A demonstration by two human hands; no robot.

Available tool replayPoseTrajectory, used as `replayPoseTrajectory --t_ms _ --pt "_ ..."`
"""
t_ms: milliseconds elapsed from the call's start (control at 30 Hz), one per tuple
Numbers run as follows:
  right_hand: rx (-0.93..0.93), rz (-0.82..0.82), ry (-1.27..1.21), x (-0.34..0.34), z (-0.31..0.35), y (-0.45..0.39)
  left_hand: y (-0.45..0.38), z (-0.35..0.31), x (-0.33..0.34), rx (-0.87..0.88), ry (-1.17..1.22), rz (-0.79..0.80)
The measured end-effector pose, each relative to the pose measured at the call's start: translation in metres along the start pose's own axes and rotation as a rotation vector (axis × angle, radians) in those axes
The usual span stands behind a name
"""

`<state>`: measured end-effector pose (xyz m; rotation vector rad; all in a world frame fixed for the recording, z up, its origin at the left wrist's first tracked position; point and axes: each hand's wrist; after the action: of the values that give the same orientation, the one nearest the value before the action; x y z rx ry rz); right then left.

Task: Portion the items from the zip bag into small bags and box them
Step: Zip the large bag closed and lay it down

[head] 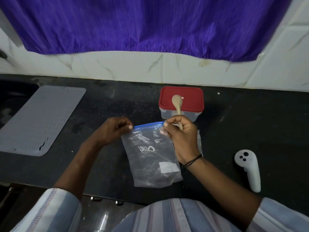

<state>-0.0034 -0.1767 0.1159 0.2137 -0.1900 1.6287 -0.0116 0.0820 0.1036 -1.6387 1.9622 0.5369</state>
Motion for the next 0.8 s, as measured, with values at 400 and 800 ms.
replayPoseTrajectory --t_ms 400,800 --pt "-0.012 -0.045 0.068 -0.01 0.039 0.034 0.051 -0.044 -0.032 -0.079 0.129 -0.107" --pt "0.13 -0.053 0.101 -0.003 0.012 0.036 0.056 -0.047 -0.013 -0.211 0.08 -0.411"
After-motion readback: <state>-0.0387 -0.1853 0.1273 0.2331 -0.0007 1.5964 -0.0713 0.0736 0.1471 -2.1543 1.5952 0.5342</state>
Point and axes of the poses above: each hand's wrist, its own y-axis away from the middle knuckle, its own x-axis out of the palm, z = x × y, and after that the axes turned 4 degrees about y, right-handed
